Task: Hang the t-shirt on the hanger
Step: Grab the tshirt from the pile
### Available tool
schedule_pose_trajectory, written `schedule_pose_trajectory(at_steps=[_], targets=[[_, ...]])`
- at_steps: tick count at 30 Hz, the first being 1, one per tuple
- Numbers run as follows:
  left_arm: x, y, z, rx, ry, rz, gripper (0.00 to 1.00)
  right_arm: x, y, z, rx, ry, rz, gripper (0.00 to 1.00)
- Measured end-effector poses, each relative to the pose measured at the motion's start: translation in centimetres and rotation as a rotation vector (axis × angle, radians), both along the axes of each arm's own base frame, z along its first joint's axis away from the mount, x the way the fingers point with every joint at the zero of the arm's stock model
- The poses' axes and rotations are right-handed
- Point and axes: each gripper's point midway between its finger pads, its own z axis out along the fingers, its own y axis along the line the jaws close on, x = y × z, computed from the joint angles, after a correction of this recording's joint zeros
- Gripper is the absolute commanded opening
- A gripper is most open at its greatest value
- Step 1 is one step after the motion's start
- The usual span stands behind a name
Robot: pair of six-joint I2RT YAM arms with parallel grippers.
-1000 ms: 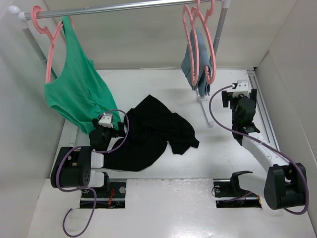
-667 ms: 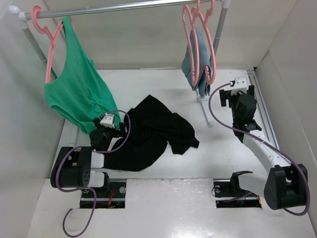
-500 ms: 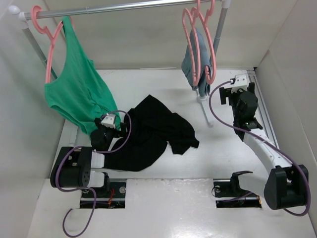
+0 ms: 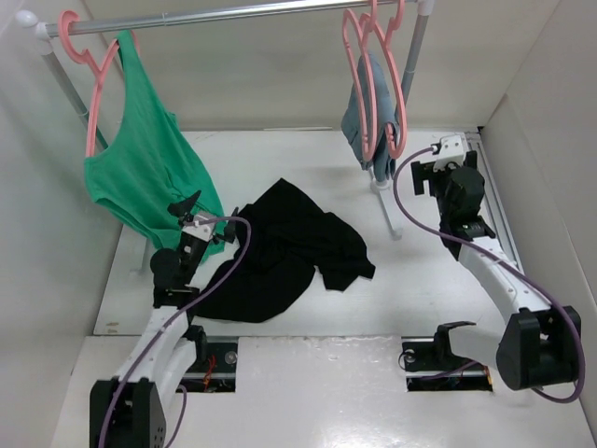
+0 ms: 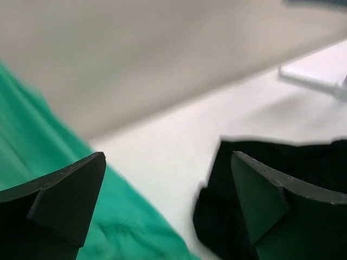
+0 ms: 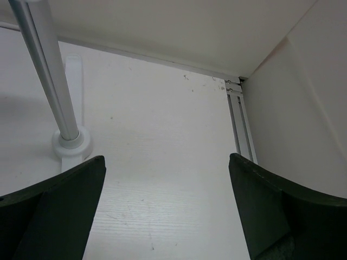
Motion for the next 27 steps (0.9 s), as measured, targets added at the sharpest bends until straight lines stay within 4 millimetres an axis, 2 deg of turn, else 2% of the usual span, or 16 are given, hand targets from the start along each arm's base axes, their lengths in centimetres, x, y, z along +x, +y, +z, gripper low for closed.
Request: schedule_pose_trajectory(at_steps=[1,2,3,5,8,11,13,14,15,17,20,23,25,27], targets=[[-0.3,-0.5,2.2,0.033,-0.061,-0.027,1.0,0.1,0.0,-0.1,0.003,0.003,0.0,1.0],[-0.5,-0.9,3.5,0.069,-0.097,-0.053,1.0,0.3,0.0,-0.3,0.007,0.009,0.002,1.0],[-0.6,-1.4,3.9,0.104,-0.105,-0.082,1.0,0.4,0.1,-0.6,0.01,0.017,0.008,1.0],[-0.5,-2.2,2.8,0.152,-0.049,-0.136,1.0,0.6,0.4,-1.3,0.013,0.036,0.021,1.0],[0.6,-3.3,-0.3,0.177,0.145,-0.217,1.0,0.7,0.6,-1.9,0.015,0.056,0.037,1.0],[2.6,-4.8,-1.4,0.231,0.342,-0.346,1.0,0.6,0.8,-1.8,0.022,0.053,0.045,1.0],[3.7,-5.8,-1.4,0.278,0.413,-0.434,1.0,0.5,0.9,-1.6,0.025,0.048,0.052,1.0],[5.4,-6.7,-1.0,0.301,0.444,-0.473,1.0,0.4,1.1,-1.3,0.026,0.043,0.06,1.0],[6.3,-7.5,-1.5,0.333,0.474,-0.502,1.0,0.3,1.2,-1.1,0.028,0.036,0.068,1.0],[6.7,-9.4,-3.7,0.409,0.537,-0.57,1.0,0.0,1.6,-0.6,0.034,0.03,0.095,1.0],[3.6,-12.1,-9.4,0.541,0.685,-0.7,1.0,-0.9,2.8,-0.7,0.044,0.054,0.163,1.0],[0.9,-13.6,-13.3,0.626,0.792,-0.802,1.0,-2.5,4.8,-1.4,0.066,0.113,0.287,1.0],[0.2,-13.5,-15.0,0.649,0.858,-0.824,0.86,-3.6,6.3,-2.4,0.089,0.161,0.371,1.0],[0.3,-13.2,-16.2,0.665,0.906,-0.831,0.63,-5.0,7.7,-4.1,0.115,0.231,0.442,1.0]])
